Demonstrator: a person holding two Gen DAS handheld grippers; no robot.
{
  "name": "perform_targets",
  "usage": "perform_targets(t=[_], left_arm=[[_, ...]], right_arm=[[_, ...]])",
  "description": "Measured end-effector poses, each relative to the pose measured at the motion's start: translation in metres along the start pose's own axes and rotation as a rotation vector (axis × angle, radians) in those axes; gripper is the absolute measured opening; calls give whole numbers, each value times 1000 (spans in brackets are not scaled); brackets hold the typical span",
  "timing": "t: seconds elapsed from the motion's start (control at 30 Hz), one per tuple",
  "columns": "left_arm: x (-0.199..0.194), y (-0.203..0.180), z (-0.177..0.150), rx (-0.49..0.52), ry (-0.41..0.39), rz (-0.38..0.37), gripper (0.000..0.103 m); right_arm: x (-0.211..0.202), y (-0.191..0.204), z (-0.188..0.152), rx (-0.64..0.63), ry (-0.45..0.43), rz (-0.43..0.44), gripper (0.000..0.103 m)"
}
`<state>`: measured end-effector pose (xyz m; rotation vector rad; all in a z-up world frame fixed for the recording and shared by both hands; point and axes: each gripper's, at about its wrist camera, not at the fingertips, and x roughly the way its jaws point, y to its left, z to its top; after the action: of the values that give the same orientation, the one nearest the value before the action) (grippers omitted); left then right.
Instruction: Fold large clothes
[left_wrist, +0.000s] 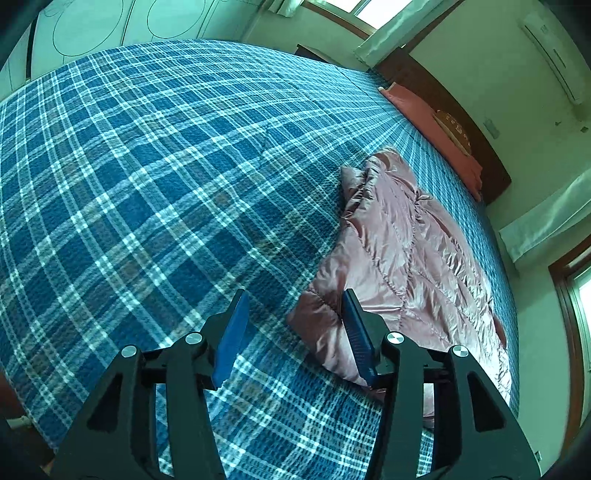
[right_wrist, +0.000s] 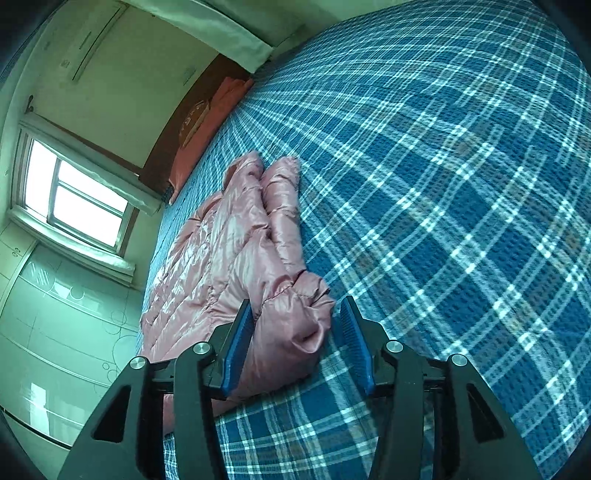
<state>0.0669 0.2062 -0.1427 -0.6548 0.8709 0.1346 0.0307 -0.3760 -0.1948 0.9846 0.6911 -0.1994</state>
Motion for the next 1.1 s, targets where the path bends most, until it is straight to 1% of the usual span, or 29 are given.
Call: perform_targets(t=[0.1,0.13,0.17,0.2,0.3,0.37,0.43,0.5,0.57,0.67,0.7,0.8,0.87,1.0,1.1], left_arm=[[-2,10,3,2,3,46,51],[-4,11,4,18,-2,81,51],[-6,10,4,40,-13,117,51],[-8,8,5,65,-23,143,51],[-18,-6,7,160,-75,206,51],[-27,-19,6,217,-115,219,51],[-36,-39,4,292,-158,220,51],[-41,-60,-2,360,-177,186,51],[-35,-84,-9,413,-153,144,51],[-14,-118,-17,460,-96,92,51],[-6,-130,-21,486,-87,90,51],[20,-164,-30,567,-65,110,51],[35,-181,-34,589,-49,119,51],[65,-197,-37,623,-18,140,52],[84,-200,-45,672,-9,183,52]], right_arm=[[-11,-5,4,-18,-30,-55,49],[-15,-2,5,-38,-45,-84,49],[-19,3,6,-71,-66,-131,49],[-21,7,7,-101,-79,-158,49],[-27,31,7,-198,-101,-212,49],[-27,54,2,-288,-110,-238,49],[-21,78,-5,-379,-110,-244,49],[-13,103,-14,-467,-98,-232,49],[6,130,-24,-558,-62,-214,49],[42,165,-41,-661,31,-188,49],[52,175,-47,-693,48,-189,49],[76,205,-62,-762,75,-195,49],[90,220,-65,-791,72,-201,49],[117,235,-72,-816,89,-218,49],[143,236,-82,-847,129,-271,49]])
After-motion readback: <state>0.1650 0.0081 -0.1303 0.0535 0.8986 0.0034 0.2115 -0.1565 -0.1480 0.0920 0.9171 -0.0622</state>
